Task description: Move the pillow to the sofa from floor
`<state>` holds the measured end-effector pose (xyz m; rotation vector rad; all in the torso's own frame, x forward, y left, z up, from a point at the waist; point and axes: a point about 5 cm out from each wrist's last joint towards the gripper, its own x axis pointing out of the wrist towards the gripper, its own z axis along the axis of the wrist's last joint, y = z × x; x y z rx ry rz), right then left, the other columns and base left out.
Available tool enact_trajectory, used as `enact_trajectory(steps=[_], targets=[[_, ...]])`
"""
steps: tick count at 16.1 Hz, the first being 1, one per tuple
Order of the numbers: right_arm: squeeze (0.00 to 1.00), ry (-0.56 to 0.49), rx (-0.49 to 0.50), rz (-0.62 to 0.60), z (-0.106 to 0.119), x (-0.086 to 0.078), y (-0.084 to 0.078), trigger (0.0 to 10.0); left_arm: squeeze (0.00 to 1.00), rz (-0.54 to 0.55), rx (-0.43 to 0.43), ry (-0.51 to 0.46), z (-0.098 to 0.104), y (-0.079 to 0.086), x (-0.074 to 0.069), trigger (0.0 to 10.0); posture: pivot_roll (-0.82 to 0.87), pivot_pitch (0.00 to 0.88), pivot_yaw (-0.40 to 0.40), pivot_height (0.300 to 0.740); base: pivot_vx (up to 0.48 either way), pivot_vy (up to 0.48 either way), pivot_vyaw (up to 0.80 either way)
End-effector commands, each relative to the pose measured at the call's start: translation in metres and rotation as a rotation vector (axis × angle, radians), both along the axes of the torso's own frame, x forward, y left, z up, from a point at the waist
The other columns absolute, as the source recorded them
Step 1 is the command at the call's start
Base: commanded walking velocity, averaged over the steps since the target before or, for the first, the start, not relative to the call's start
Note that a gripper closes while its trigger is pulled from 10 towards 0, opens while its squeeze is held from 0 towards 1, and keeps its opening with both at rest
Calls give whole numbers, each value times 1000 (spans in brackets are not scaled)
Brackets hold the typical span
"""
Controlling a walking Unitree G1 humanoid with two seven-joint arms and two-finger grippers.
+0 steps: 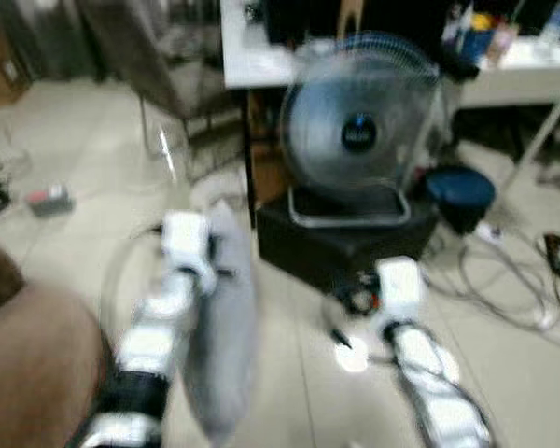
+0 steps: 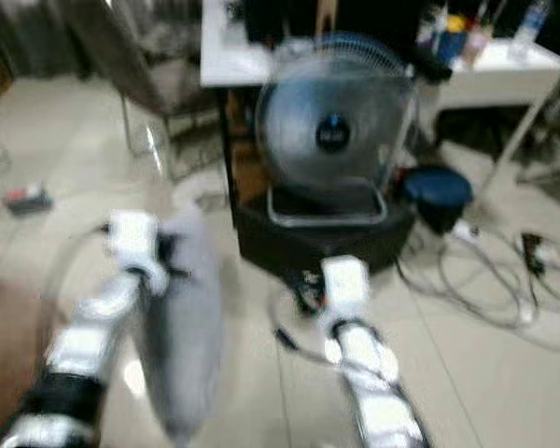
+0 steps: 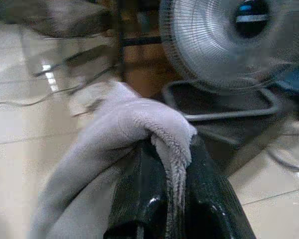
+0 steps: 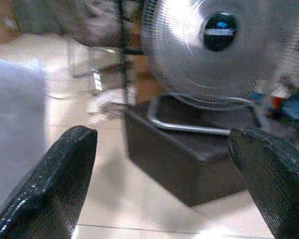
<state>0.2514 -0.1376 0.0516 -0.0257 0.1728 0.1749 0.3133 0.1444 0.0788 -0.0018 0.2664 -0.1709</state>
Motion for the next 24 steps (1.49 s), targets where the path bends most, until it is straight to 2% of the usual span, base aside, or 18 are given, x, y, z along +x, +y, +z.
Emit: enact_trajectory(steps=[1,3,4,6,11,13,15,16,24], targets=[[47,-27,5,23,6,4,9,10000,0,31,21,-65,14,12,8,0,131,1,22,740,480,0,0],[51,-18,-12,41,4,4,9,10000,0,63,31,-88,16,15,9,0,133,0,19,740,480,0,0],[94,-26,-24,52,5,5,9,10000,0,67,41,-63,13,17,10,0,134,0,18,740,0,0,775],[275,-27,-15,51,5,4,8,10000,27,68,35,-70,13,17,11,0,136,0,16,740,0,0,775],[318,-21,7,29,6,9,2,10000,4,61,23,-86,13,14,8,0,140,12,8,740,0,0,759],[373,-14,13,35,5,10,2,10000,4,77,30,-83,12,15,8,0,147,15,0,740,0,0,744],[435,-14,16,50,5,12,4,10000,0,83,48,-76,10,15,7,0,153,16,-2,740,0,0,738],[463,-14,23,51,6,14,4,10000,0,73,83,-87,11,14,7,0,155,17,-3,740,0,0,738],[525,-13,25,52,4,15,7,10000,0,61,147,-106,14,13,8,0,158,19,5,740,0,0,735]])
